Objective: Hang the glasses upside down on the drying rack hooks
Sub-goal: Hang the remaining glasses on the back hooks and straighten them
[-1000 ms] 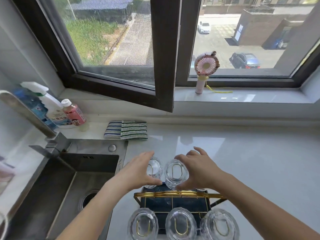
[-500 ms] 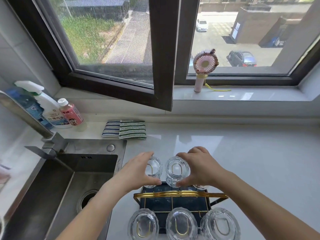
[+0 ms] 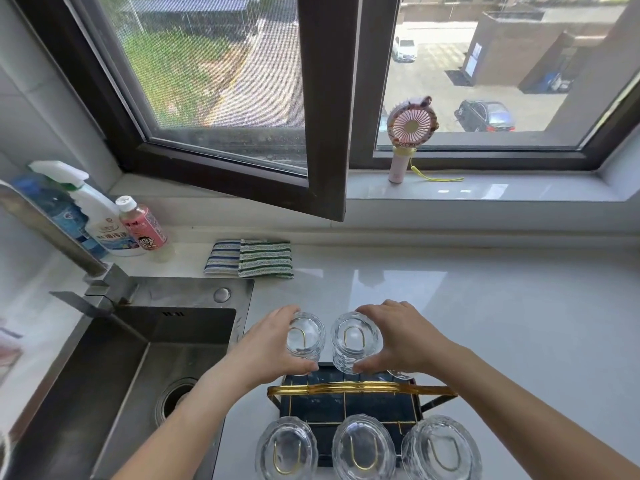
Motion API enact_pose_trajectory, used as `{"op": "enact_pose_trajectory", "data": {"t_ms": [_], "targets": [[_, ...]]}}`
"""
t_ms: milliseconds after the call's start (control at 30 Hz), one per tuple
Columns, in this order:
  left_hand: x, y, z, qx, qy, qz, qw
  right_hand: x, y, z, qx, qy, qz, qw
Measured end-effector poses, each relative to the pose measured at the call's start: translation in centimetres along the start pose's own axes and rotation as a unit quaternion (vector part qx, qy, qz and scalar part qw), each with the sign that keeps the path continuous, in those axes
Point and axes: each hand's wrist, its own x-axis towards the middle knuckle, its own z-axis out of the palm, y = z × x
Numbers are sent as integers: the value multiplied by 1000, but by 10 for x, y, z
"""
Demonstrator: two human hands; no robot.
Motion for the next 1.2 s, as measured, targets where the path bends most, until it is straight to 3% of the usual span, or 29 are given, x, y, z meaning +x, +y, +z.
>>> {"op": "enact_pose_trajectory", "data": {"t_ms": [533, 767, 1200], "targets": [[-5, -11, -2, -44, 23, 25, 998, 1, 2, 1, -21, -14, 5, 1000], [-8, -16, 1, -42, 27, 27, 998, 11, -27, 0, -11, 39, -53, 998], [-2, -22, 3, -56, 11, 27, 998, 38, -47, 14, -13, 3, -82, 997]]}}
